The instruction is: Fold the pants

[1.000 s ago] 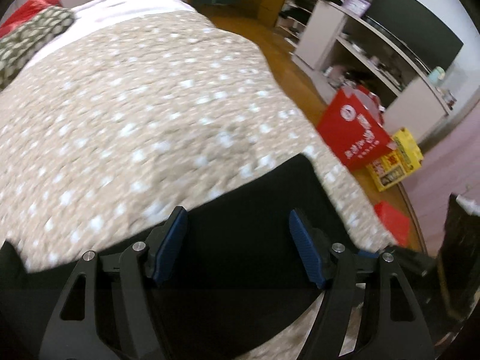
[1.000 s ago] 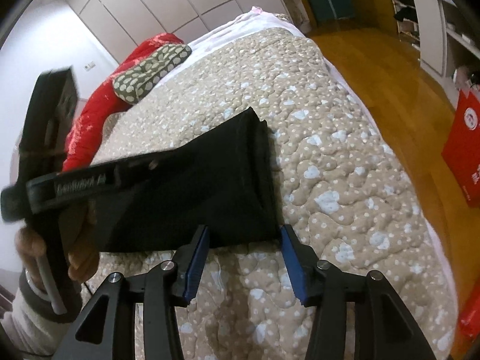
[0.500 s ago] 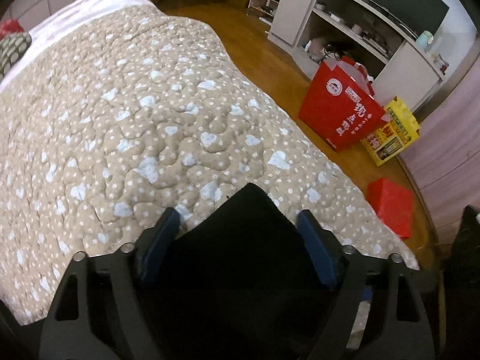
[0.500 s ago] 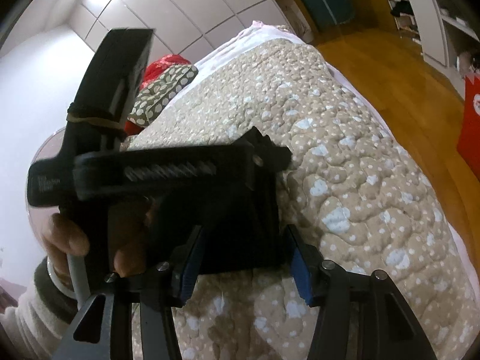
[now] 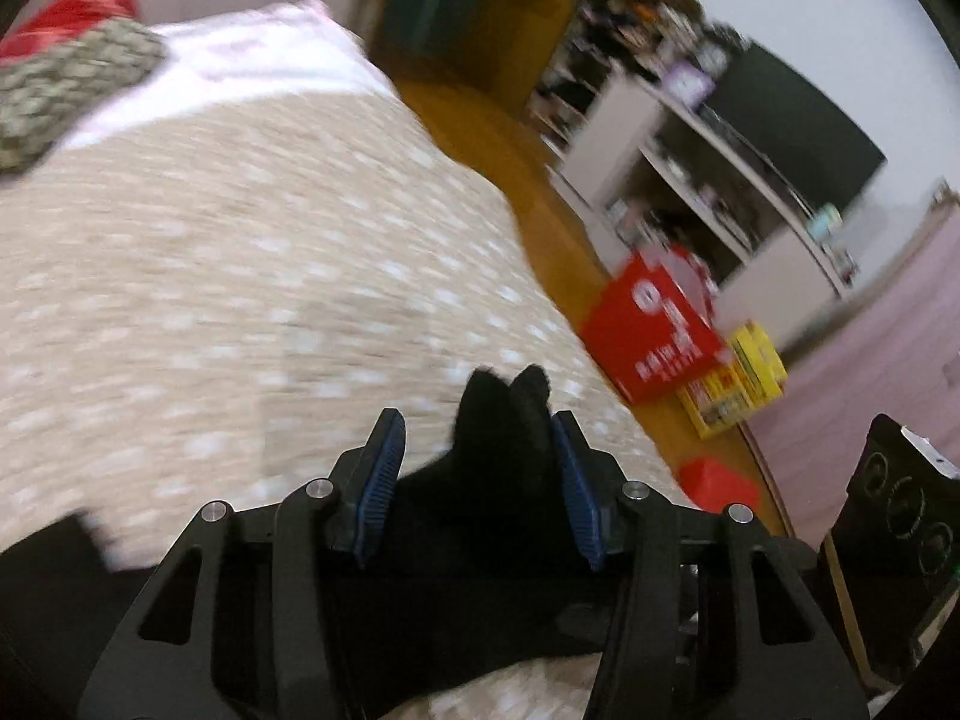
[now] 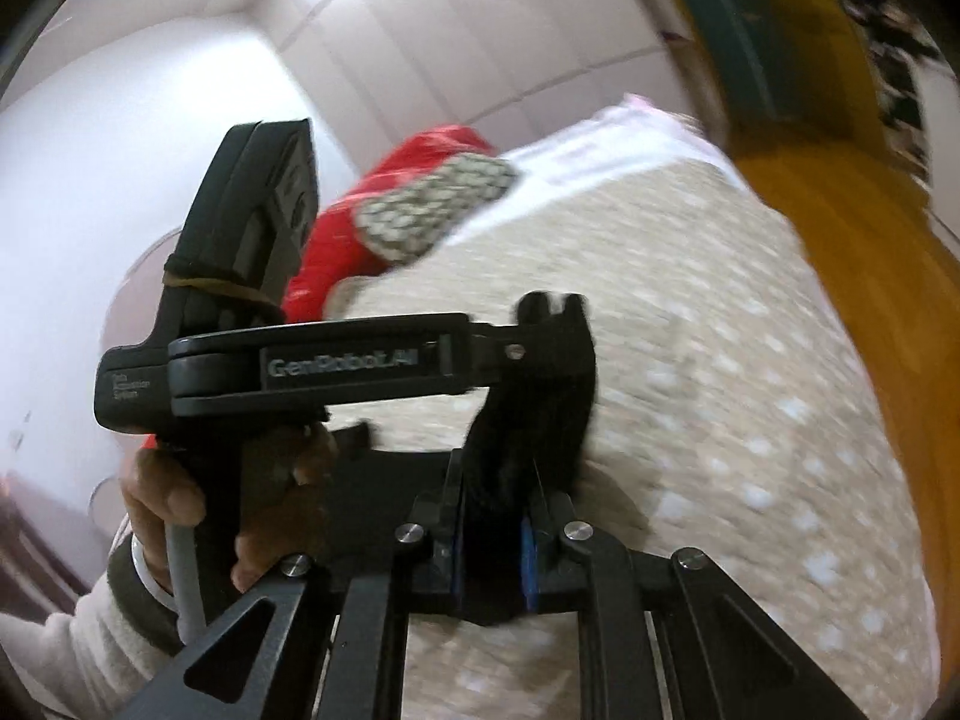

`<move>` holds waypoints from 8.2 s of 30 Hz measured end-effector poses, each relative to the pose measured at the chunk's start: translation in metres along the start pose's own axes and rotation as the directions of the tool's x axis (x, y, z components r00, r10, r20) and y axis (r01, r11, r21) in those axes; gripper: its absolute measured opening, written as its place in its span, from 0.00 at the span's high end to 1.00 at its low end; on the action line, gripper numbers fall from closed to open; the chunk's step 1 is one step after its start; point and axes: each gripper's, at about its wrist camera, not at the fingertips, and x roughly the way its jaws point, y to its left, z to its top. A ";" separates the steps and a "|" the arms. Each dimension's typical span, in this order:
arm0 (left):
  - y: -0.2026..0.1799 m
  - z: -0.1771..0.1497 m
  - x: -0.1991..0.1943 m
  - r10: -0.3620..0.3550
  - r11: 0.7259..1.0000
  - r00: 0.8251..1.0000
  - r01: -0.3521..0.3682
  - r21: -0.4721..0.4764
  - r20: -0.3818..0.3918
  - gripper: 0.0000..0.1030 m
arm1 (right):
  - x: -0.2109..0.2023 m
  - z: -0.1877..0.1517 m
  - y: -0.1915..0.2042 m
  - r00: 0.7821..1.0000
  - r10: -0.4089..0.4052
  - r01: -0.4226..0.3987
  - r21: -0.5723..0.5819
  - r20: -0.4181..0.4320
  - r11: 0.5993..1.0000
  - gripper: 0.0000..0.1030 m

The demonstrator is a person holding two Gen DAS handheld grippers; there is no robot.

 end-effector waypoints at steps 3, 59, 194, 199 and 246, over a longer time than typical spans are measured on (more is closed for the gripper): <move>0.044 -0.016 -0.051 0.087 0.993 0.994 -0.082 -0.082 0.066 0.52 | 0.018 0.003 0.036 0.998 0.064 -0.066 -0.065 -0.026 0.996 0.87; 0.137 -0.141 -0.055 0.436 0.852 0.900 -0.413 -0.322 0.000 0.43 | 0.091 -0.046 0.085 0.934 -0.187 0.092 -0.300 -0.304 0.949 0.70; 0.061 -0.171 -0.110 0.328 0.942 0.926 -0.304 -0.145 0.186 0.60 | 0.094 0.004 0.018 0.967 0.193 -0.165 0.170 -0.165 0.972 0.45; 0.085 -0.178 -0.144 0.391 0.917 0.892 -0.357 -0.176 0.226 0.52 | 0.108 -0.005 0.035 0.949 0.224 -0.183 0.193 -0.219 0.964 0.44; 0.159 -0.118 -0.065 0.552 0.795 0.833 -0.515 -0.321 0.031 0.36 | 0.158 0.013 0.079 0.939 -0.196 0.128 -0.241 -0.282 0.962 0.70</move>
